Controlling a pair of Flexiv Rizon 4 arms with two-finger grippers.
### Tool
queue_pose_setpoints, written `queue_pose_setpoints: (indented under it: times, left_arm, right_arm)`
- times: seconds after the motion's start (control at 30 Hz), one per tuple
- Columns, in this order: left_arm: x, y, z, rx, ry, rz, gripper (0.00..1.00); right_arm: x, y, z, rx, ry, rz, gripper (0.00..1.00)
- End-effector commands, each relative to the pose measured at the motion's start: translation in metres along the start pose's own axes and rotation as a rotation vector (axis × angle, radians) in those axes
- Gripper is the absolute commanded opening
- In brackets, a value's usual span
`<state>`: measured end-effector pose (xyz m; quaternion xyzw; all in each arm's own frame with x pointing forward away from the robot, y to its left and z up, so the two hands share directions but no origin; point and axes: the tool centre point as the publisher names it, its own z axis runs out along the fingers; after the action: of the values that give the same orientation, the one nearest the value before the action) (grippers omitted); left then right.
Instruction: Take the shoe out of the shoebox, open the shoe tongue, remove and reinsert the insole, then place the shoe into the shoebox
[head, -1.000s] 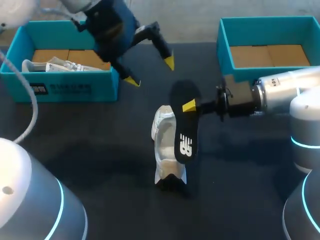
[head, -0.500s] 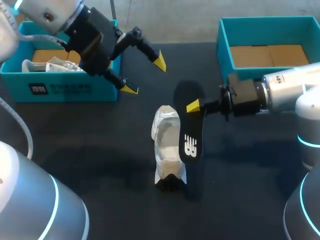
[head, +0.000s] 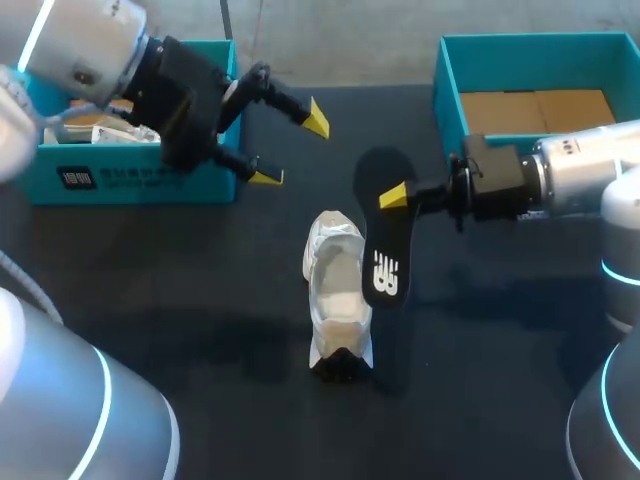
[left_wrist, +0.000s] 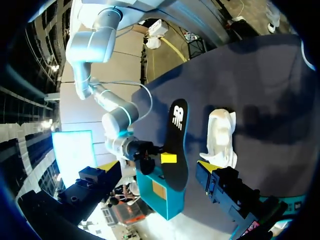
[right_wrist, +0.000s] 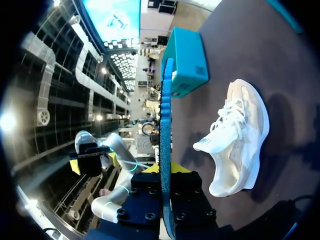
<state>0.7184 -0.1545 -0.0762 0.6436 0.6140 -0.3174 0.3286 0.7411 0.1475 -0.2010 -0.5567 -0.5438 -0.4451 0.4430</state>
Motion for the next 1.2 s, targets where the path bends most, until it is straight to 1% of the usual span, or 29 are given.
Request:
queue_pose_setpoints:
  times: [0.03, 0.13, 0.23, 0.4, 0.63, 0.9, 1.0, 1.1, 1.17, 1.2]
  left_arm:
    - [0.011, -0.006, 0.004, -0.038, -0.19, 0.006, 1.0]
    - [0.013, -0.006, 0.006, -0.039, -0.209, 0.006, 1.0]
    - [0.017, -0.006, 0.01, -0.038, -0.23, -0.001, 1.0]
    - [0.022, -0.006, 0.015, -0.06, -0.296, -0.001, 1.0]
    - [0.028, -0.004, 0.025, -0.086, -0.376, 0.015, 1.0]
    - [0.031, -0.001, 0.034, -0.08, -0.449, -0.004, 1.0]
    - [0.032, 0.0, 0.039, -0.076, -0.456, -0.008, 1.0]
    - [0.032, 0.002, 0.043, -0.072, -0.461, -0.012, 0.97]
    - [0.031, 0.003, 0.047, -0.07, -0.463, -0.013, 0.89]
    - [0.031, 0.004, 0.049, -0.07, -0.464, -0.017, 0.87]
  right_arm:
    - [0.006, -0.002, -0.006, 0.001, -0.007, 0.009, 0.0]
    - [0.012, -0.001, -0.01, -0.004, -0.002, 0.014, 0.0]
    - [0.018, -0.001, -0.013, -0.035, -0.005, 0.01, 0.0]
    - [0.028, -0.001, -0.017, -0.063, 0.017, 0.004, 0.0]
    - [0.037, -0.004, -0.016, -0.056, 0.044, 0.002, 0.0]
    - [0.046, -0.014, -0.013, -0.043, 0.088, -0.022, 0.0]
    - [0.048, -0.018, -0.012, -0.044, 0.103, -0.031, 0.0]
    - [0.05, -0.021, -0.01, -0.041, 0.113, -0.041, 0.0]
    - [0.05, -0.024, -0.009, -0.04, 0.116, -0.043, 0.0]
    - [0.049, -0.024, -0.008, -0.039, 0.118, -0.044, 0.0]
